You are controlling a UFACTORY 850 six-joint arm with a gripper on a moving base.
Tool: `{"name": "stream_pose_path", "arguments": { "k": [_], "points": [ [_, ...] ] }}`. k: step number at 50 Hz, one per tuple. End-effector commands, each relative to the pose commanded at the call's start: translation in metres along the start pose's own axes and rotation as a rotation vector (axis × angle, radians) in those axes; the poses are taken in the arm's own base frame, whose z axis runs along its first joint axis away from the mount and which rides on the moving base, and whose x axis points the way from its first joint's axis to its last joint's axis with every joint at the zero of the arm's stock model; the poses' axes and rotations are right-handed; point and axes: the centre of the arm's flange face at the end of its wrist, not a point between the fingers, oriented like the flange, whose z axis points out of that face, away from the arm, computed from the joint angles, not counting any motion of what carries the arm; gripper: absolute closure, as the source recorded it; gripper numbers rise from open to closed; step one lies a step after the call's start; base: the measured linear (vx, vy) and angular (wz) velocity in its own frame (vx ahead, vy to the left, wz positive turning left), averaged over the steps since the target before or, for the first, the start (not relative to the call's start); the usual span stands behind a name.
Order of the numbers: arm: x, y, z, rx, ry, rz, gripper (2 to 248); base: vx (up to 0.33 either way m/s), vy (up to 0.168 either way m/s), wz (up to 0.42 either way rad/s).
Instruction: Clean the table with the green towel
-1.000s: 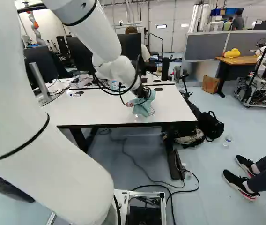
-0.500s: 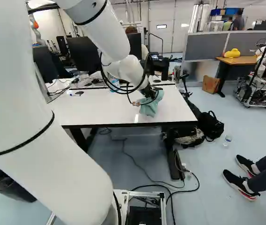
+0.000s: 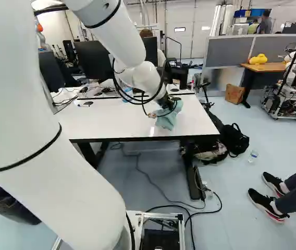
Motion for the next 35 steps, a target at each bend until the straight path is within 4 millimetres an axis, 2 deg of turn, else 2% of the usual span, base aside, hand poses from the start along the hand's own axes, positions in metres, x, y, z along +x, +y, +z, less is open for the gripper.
{"name": "stream_pose_path", "arguments": {
  "k": [23,35],
  "points": [
    [-0.011,0.001,0.025,-0.006,-0.056,0.000,200,0.000,0.000,0.000],
    [-0.011,0.001,0.025,-0.006,-0.056,0.000,200,0.000,0.000,0.000]
  ]
}}
